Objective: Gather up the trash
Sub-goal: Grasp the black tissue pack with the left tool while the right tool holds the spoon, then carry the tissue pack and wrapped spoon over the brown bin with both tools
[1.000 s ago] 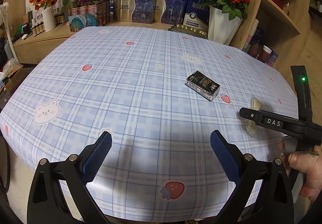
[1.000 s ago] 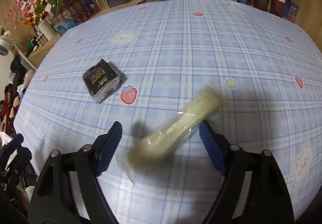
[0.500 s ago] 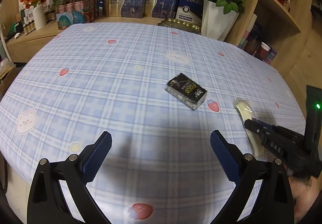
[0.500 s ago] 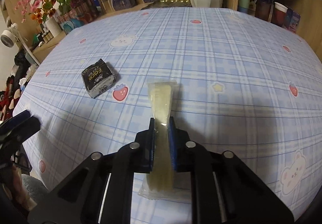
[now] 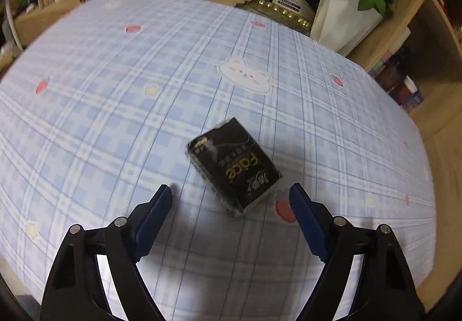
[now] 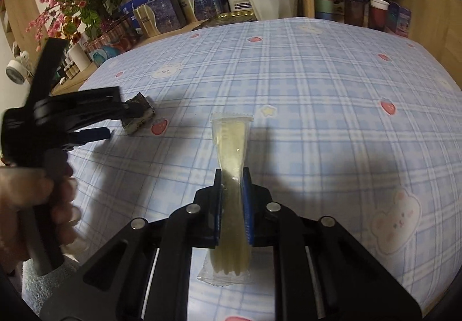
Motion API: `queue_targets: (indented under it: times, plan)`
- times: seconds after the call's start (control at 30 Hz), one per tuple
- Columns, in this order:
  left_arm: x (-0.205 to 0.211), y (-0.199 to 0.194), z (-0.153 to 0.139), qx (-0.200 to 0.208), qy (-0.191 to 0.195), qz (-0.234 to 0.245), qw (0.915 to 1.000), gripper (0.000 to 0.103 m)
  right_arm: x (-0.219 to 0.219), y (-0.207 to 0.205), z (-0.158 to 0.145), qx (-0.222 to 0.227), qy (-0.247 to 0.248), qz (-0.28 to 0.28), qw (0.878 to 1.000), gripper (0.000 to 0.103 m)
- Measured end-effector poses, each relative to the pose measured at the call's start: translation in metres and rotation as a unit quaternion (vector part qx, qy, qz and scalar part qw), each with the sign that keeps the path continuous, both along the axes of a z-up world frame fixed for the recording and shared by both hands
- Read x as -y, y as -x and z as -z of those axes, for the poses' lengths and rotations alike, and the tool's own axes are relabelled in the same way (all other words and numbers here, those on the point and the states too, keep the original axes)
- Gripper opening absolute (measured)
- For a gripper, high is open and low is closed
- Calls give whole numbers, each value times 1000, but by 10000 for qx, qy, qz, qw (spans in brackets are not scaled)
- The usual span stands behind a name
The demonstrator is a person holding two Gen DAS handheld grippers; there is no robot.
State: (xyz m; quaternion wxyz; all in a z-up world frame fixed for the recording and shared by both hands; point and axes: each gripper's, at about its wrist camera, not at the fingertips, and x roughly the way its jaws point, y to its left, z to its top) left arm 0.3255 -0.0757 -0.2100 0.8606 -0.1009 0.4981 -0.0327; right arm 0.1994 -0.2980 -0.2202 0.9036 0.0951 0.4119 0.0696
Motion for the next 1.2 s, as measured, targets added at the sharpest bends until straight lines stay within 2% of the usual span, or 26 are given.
queue_targets:
  times: [0.1,0.23,0.3,0.37,0.4,0.43,0.47,0.57,0.63,0.8,1.2]
  plan:
    - [9,-4,3,58,-282,12,9996,81,5,12,-5,171,-238,-35,9996,16]
    - [13,-8,5,65,-536,235,9983,81,3,29,-8,287,-219,-81,9993,16]
    - [11,-8,5,87,-582,305,9978,77,1,38,-6,310,-193,-91,9993,16]
    - [7,-7,4,137,-739,316,9967,49,2,44,-3,270,-226,-72,9994,16]
    - [4,-6,3,155,-730,345,9966,44,2,45,-2,241,-245,-53,9994,16]
    - [-1,-5,2,159,-636,390,9971,34,2,47,-1,220,-260,-37,9994,16]
    - [-7,-4,1,144,-513,440,9976,27,3,49,0,206,-266,-23,9994,16]
    - [-20,4,-3,184,-392,596,9973,14,1,55,-2,227,-236,-31,9995,16]
    - [-26,14,-6,249,-430,717,9962,11,-1,59,-5,258,-223,-55,9994,16]
    - [-43,44,-14,393,-453,1041,9928,10,-7,65,-11,334,-213,-131,9991,16]
    - [-71,138,-46,576,-80,1504,9869,10,-33,94,-24,484,-220,-450,9976,16]
